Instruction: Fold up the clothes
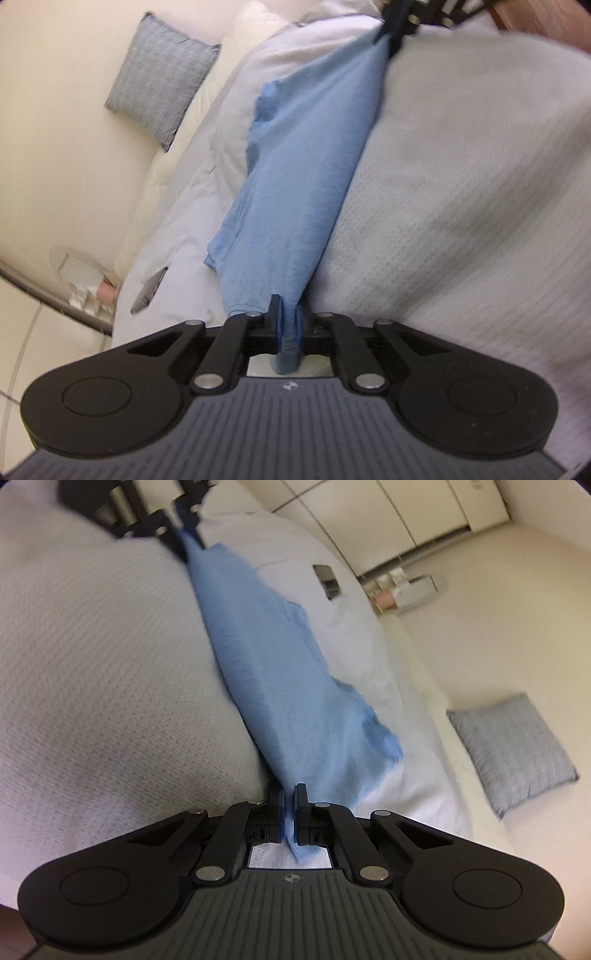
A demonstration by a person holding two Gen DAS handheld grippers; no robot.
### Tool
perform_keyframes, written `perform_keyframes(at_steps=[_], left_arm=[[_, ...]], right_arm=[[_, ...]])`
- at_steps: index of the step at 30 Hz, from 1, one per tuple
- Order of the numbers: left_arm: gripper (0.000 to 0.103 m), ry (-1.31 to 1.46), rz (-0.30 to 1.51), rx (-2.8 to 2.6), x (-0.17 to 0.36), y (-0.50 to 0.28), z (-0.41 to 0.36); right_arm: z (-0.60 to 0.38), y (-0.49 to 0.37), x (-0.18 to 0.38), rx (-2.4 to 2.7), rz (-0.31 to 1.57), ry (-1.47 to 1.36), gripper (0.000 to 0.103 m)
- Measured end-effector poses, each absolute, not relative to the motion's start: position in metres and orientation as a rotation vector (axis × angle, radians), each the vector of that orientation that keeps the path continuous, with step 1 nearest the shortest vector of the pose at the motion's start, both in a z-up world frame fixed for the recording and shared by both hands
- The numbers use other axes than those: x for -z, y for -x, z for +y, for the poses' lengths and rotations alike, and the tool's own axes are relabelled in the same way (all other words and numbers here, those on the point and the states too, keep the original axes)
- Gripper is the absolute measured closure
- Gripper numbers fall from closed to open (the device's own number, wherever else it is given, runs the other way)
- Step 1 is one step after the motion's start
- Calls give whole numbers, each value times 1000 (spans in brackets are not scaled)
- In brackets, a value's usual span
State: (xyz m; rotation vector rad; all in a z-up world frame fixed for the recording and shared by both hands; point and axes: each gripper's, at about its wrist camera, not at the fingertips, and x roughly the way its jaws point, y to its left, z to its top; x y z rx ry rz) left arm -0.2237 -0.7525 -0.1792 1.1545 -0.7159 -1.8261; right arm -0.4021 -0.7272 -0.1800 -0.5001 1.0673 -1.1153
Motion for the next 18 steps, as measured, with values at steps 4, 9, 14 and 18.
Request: perform_keyframes(at_steps=[4,9,14,18], left_arm=[[100,-1136,-710,1833,176,219,-739],[100,-1147,-692,1830,174,218,-736],[96,-1166,-665,1814,174,215,-730],[90,-1105,-482,1788,158,207,-718]], right_arm=[[-713,403,171,1137,1007,464,103],[-711,404,179,1133,1028,455,103],[-713,403,181,1156,1044,416,101],[-700,411,175,1225,1012,328,98]])
